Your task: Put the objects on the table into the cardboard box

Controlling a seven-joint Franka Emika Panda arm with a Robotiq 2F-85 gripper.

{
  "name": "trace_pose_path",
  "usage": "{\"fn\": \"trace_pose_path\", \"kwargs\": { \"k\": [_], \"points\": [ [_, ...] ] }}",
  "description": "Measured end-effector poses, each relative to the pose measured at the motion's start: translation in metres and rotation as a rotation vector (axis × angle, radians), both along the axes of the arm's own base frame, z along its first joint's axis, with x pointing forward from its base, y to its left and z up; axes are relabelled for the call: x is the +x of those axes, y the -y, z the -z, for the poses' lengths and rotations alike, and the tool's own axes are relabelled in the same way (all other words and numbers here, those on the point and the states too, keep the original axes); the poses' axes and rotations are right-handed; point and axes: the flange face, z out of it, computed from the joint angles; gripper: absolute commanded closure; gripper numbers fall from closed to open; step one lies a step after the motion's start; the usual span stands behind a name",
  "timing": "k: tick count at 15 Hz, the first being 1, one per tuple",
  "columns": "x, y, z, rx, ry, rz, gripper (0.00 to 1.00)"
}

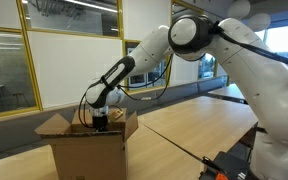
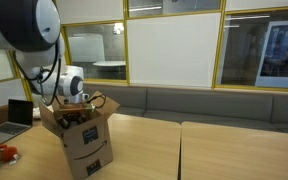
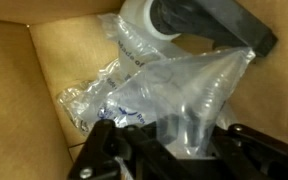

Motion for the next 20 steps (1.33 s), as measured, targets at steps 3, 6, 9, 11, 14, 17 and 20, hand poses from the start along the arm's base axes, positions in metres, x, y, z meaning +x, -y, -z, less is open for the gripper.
{"fn": "trace_pose_path", "kwargs": {
  "k": [3, 6, 9, 11, 14, 17, 20],
  "points": [
    [-0.010, -0.024, -0.009, 0.056, -0.064, -0.047, 0.88],
    [-0.017, -0.038, -0.016, 0.088, -0.111, -0.078, 0.56],
    [-0.013, -0.035, -0.022, 0.085, -0.122, -0.077, 0.33],
    [-0.007, -0.027, -0.029, 0.080, -0.116, -0.066, 0.18],
    [0.007, -0.006, -0.047, 0.075, -0.081, -0.032, 0.00],
    [0.024, 0.025, -0.077, 0.065, -0.026, 0.017, 0.00],
    [0.037, 0.064, -0.111, 0.047, 0.033, 0.080, 0.00]
  ]
}}
